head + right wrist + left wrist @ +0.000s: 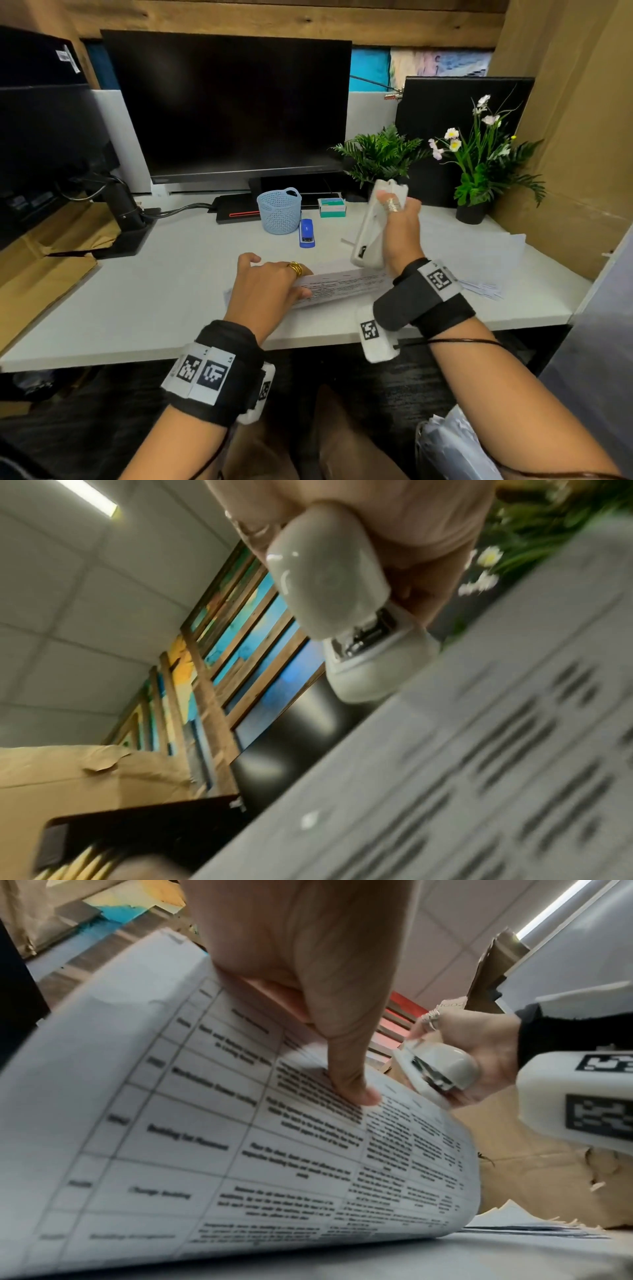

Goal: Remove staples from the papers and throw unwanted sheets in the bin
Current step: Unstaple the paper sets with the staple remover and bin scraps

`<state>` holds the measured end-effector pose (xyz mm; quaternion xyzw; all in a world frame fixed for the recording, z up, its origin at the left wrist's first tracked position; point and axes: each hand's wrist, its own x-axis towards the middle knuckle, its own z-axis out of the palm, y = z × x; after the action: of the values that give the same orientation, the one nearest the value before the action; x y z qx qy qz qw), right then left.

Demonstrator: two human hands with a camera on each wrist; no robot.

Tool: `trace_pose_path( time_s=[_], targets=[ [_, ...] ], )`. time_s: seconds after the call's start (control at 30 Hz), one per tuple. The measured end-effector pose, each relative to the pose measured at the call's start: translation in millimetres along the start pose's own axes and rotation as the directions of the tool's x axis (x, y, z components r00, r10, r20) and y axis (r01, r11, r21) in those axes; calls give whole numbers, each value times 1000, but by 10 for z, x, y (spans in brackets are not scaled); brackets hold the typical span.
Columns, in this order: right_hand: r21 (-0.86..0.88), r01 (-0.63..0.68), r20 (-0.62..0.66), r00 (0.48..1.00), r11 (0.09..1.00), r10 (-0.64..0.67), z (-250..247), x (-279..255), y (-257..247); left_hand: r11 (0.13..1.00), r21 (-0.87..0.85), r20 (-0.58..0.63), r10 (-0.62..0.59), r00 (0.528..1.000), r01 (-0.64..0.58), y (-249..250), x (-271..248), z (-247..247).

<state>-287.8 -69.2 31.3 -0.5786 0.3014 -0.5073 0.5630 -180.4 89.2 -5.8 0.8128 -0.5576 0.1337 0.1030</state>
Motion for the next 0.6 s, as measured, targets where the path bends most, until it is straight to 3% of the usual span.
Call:
trace_pose_path(
  time_s=[0.1,0.17,0.27,0.33,0.43,0.6],
  targets=[
    [-122,-87,-62,995,989,80,-307,183,14,1000,28,-32,7,999,-6,-95,-4,26],
    [-292,-149,-69,989,945,134,-516,230,80,996,87,-85,13,996,-6,-157,-6,89],
    [-675,-125,-10,987,727,161,-788,221,244,983,183,-172,26,985,6,-247,7,184],
    [-825,-88,48,973,558,224,-864,195,390,977,211,-176,23,984,15,-296,25,249],
    [-917,-31,84,960,397,269,-816,196,589,975,222,-177,38,984,2,-297,42,283],
    [-952,-15,77,955,305,286,-641,251,632,979,199,-185,70,980,-33,-285,34,324]
  ],
)
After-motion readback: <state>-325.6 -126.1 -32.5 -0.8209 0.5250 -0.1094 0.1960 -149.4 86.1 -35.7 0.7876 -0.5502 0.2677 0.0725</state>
